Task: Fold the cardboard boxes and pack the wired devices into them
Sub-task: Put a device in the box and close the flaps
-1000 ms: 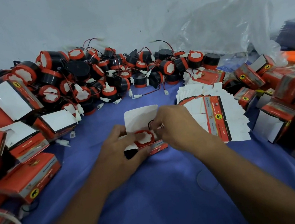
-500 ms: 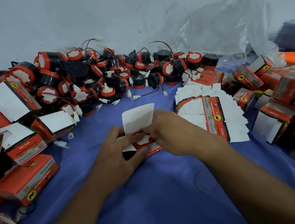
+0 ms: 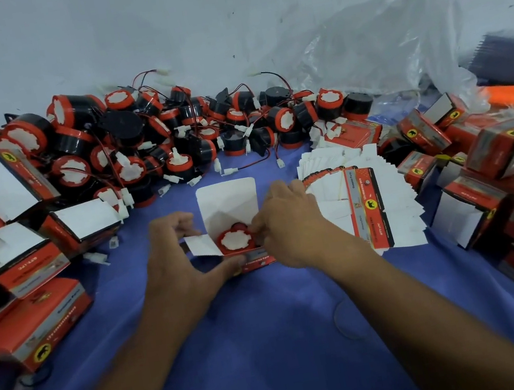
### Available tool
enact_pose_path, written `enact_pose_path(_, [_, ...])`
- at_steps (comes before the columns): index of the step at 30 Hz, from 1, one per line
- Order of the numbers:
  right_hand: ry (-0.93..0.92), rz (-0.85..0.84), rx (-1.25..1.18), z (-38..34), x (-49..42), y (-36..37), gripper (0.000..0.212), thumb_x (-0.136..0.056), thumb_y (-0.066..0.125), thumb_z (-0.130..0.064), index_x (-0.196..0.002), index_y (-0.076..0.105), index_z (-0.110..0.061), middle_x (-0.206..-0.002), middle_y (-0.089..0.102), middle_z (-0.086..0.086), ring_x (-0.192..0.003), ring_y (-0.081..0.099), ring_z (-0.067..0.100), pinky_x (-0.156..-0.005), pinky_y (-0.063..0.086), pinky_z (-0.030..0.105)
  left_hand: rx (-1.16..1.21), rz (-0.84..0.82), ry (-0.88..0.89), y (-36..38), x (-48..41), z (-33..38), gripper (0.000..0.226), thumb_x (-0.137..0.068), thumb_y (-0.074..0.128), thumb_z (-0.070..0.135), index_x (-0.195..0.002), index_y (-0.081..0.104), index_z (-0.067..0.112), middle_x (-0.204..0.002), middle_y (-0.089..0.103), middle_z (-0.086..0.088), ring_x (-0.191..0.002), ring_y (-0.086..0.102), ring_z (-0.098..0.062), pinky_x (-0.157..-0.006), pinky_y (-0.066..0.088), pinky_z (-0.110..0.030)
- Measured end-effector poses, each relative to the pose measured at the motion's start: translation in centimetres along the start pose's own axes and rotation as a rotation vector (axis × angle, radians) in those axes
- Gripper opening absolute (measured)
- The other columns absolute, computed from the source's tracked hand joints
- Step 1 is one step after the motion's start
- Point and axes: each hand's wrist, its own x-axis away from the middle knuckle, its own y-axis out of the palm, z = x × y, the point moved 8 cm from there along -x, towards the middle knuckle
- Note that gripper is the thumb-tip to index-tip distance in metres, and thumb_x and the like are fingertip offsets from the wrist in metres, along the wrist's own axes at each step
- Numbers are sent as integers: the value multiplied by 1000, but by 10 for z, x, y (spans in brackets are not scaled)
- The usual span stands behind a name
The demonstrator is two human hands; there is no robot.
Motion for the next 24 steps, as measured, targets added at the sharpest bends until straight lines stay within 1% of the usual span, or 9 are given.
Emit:
enact_pose_path(4, [47, -81, -251, 10, 4, 3, 37, -98, 49, -15, -121, 72, -32, -137, 35, 11, -126, 25, 33, -100, 20, 33, 15, 7, 294, 5, 4, 29, 73, -70, 87, 41, -123, 49, 10, -132, 37, 14, -126, 47, -12, -98, 48, -22])
enact_pose_path(7, [7, -93, -195, 11, 2, -2, 36, -98, 48, -10, -121, 72, -23, -117, 52, 13, -119, 30, 29, -97, 24, 34, 13, -24, 300, 10, 4, 31, 80, -69, 87, 33, -132, 49, 0, -145, 26, 5, -139, 38, -24, -96, 50, -17])
enact_pose_path(10, [21, -6, -260, 8, 1, -7, 28, -91, 52, -1, -105, 75, -8, -112, 53, 16, -110, 42, 27, -92, 43, 36, 20, -32, 334, 11, 6, 32, 82, -71, 82, 26, -140, 40, 9, -152, 18, -12, -145, 30, -29, -100, 48, -19])
enact_pose_path(12, [20, 74, -345, 5, 1, -9, 22, -89, 57, 2, -106, 70, -4, -116, 48, 13, -102, 50, 26, -86, 48, 39, 85, -18, 291, 9, 5, 28, 83, -72, 82, 19, -141, 37, 27, -154, 17, -12, -146, 30, -27, -104, 46, -23])
enact_pose_path(14, [46, 169, -401, 6, 0, -10, 36, -88, 65, -1, -121, 56, -11, -123, 46, 8, -97, 53, 24, -83, 50, 38, 168, 12, 185, 5, 2, 19, 79, -75, 79, 14, -134, 37, 43, -153, 20, -5, -144, 35, -20, -104, 46, -23])
enact_pose_path(18, [144, 331, -646, 16, 3, -5, 71, -89, 76, -14, -145, 33, -17, -137, 45, 4, -113, 52, 15, -84, 40, 20, 26, 32, 99, 0, 0, 7, 47, -79, 73, 23, -123, 57, 18, -148, 30, 7, -139, 40, -8, -99, 48, -17])
enact_pose_path(20, [157, 375, -705, 21, 4, -2, 54, -89, 74, -12, -134, 45, -14, -127, 56, 3, -111, 56, 16, -87, 46, 24, -80, 12, 104, 1, 1, 7, 46, -82, 70, 26, -125, 65, 9, -148, 33, 9, -140, 36, -3, -104, 44, -19])
enact_pose_path(22, [77, 423, -655, 18, 3, -4, 27, -88, 70, -6, -114, 60, -10, -109, 64, 3, -96, 60, 18, -83, 52, 32, -157, -32, 140, 6, 1, 11, 45, -86, 65, 27, -128, 64, 11, -151, 30, 4, -140, 29, -2, -111, 30, -12])
enact_pose_path(24, [-60, 438, -638, 9, 4, -6, 18, -90, 71, -6, -108, 71, -5, -102, 63, 5, -90, 60, 17, -80, 50, 23, -169, -113, 120, 14, 0, 13, 37, -91, 61, 31, -125, 65, 18, -151, 32, 4, -137, 28, -3, -109, 27, -10])
